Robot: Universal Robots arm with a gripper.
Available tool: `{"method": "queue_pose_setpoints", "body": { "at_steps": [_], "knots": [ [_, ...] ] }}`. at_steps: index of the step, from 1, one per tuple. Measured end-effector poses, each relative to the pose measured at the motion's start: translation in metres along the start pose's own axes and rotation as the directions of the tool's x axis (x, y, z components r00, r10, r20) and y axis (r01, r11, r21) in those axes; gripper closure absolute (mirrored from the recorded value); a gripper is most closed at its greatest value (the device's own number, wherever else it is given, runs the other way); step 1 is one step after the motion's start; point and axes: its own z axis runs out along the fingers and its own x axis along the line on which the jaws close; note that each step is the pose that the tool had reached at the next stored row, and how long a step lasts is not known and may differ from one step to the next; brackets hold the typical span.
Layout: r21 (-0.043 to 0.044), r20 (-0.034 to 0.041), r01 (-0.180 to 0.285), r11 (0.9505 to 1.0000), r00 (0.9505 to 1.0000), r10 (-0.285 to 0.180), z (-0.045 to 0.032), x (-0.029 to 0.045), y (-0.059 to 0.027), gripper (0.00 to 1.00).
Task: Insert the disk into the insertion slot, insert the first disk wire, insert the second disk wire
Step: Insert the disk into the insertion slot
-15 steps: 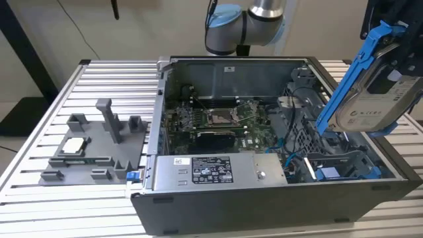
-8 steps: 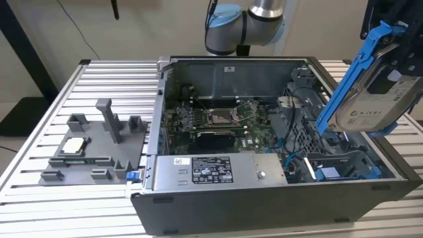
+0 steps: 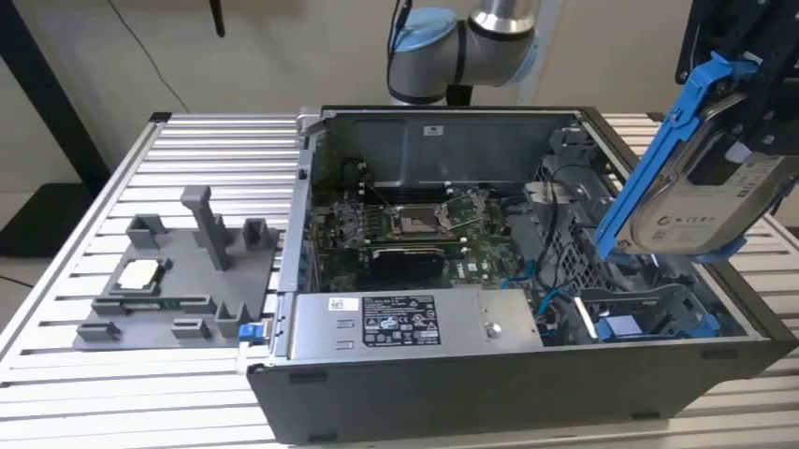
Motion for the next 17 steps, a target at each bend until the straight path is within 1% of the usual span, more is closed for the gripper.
{"method": "queue_pose_setpoints", "body": {
  "at_steps": [5, 17],
  "knots": [
    [0.0007, -0.0001, 0.000, 1.0000, 1.0000, 0.000, 0.0048, 0.0000, -0.0002, 0.67],
    [0.0007, 0.0000, 0.000, 1.0000, 1.0000, 0.000, 0.0080, 0.0000, -0.0003, 0.67]
  ]
}}
